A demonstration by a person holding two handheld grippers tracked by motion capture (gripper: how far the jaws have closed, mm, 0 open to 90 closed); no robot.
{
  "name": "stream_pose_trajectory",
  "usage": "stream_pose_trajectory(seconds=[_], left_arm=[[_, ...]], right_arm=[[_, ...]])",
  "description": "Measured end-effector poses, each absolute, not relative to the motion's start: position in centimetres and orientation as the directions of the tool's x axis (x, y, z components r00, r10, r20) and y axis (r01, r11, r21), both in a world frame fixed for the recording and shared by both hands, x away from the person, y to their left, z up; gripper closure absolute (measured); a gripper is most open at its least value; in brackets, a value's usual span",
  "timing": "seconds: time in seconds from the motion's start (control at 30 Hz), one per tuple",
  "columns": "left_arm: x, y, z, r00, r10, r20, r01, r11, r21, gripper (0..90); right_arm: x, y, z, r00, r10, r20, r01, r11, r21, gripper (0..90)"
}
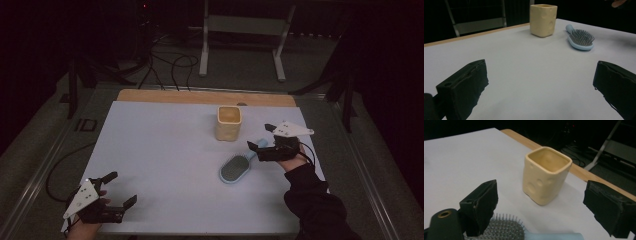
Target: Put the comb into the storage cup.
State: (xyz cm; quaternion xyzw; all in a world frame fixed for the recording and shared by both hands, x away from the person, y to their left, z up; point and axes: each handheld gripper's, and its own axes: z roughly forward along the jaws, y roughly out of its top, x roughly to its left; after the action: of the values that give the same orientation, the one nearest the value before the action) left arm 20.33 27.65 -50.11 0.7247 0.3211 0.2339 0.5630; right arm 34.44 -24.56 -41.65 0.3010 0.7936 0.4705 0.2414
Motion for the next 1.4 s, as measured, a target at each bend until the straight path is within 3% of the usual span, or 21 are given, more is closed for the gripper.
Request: stream_pose_trajectory(seconds=[0.5,0.97,1.23,1.4], left_arm=[[20.2,27.7,-50.2,0.682,0.731,-0.019,0.206,-0.167,0.964,0.0],[20.2,27.7,-50.2,0.682,0.731,-0.023,0.209,-0.165,0.964,0.0],[20.1,27.7,-50.3,0.684,0.73,-0.013,0.209,-0.179,0.961,0.0],[20.1,27.7,-50.3,0.683,0.73,-0.013,0.211,-0.18,0.961,0.0]], right_arm=[[37.5,-25.1,-44.2,-0.689,0.723,-0.055,0.351,0.399,0.847,17.4],[39.8,-25.4,-45.9,-0.671,0.74,-0.05,0.405,0.422,0.811,34.8],[40.8,-24.8,-46.8,-0.655,0.75,-0.092,0.44,0.477,0.761,55.4],[41.2,-24.6,-47.2,-0.671,0.736,-0.094,0.455,0.509,0.731,72.8]])
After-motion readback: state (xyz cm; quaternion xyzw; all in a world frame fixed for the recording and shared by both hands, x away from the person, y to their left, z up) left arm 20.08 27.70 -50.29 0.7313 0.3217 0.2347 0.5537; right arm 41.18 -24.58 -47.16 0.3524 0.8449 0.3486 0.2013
